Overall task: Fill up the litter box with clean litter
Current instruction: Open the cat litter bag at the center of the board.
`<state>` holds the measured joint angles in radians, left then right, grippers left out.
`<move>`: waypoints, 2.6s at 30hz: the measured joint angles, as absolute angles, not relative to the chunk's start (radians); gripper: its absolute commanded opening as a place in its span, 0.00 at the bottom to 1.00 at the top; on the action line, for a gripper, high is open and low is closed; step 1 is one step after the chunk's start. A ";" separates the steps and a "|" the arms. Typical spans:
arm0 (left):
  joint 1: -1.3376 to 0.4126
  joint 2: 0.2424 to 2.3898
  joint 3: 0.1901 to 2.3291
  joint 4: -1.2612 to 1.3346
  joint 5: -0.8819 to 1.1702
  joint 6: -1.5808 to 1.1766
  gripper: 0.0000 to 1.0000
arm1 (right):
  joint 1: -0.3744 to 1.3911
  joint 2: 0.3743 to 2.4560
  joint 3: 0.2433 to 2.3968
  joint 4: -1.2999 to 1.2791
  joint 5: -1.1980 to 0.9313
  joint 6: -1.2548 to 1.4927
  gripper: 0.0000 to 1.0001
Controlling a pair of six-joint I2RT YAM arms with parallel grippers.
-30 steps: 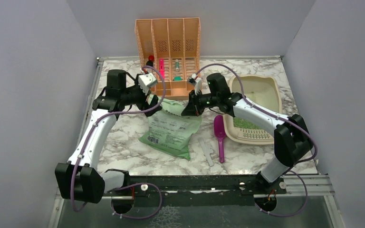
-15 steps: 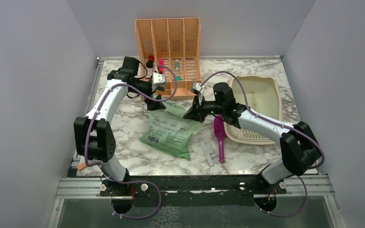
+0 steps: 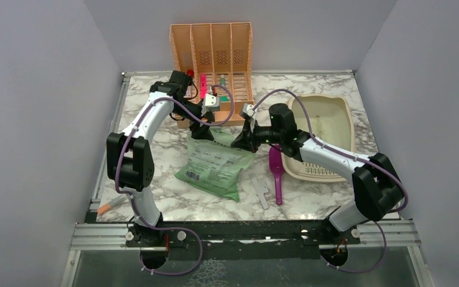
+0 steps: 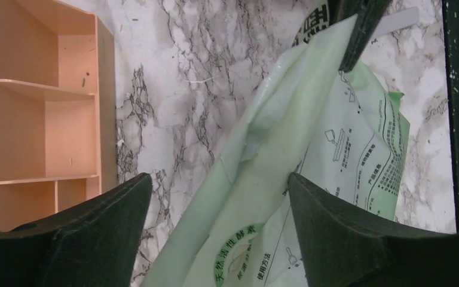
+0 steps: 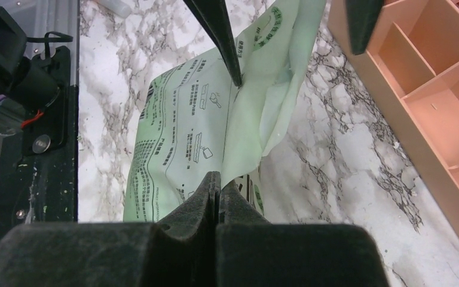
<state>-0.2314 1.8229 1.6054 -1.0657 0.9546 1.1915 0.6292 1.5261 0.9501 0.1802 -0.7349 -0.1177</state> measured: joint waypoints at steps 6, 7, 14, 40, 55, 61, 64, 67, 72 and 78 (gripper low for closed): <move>-0.237 1.823 1.598 -1.118 0.923 1.219 0.20 | 0.629 1.521 0.931 0.214 -0.713 -0.116 0.01; -0.241 1.823 1.594 -1.116 0.913 1.224 0.07 | 0.629 1.516 0.928 0.216 -0.711 -0.115 0.01; -0.289 1.810 1.578 -1.134 0.850 1.200 0.00 | 0.634 1.479 0.904 0.221 -0.694 -0.091 0.05; -0.383 0.894 1.019 -0.925 0.616 0.838 0.00 | 0.695 1.263 1.016 -0.116 -0.748 0.313 0.41; -0.387 0.845 1.005 -0.949 0.611 0.764 0.00 | 0.719 1.321 1.163 -0.365 -0.539 0.179 0.63; -0.388 0.836 1.003 -0.953 0.613 0.751 0.00 | 0.719 1.308 1.169 -0.375 -0.463 0.174 0.65; -0.389 0.832 1.003 -0.952 0.614 0.748 0.00 | 0.716 1.341 1.192 -0.388 -0.453 0.174 0.65; -0.389 0.832 1.003 -0.952 0.614 0.746 0.00 | 0.716 1.377 1.195 -0.392 -0.456 0.171 0.65; -0.389 0.832 1.003 -0.952 0.614 0.745 0.00 | 0.716 1.428 1.196 -0.422 -0.509 0.134 0.63; -0.389 0.838 1.004 -0.951 0.615 0.746 0.00 | 0.730 1.494 1.230 -0.458 -0.548 0.095 0.19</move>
<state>-0.3885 0.8379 1.0039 -0.9508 0.6147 0.7456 0.7303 1.4937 1.2304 -0.4580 -0.5480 0.0952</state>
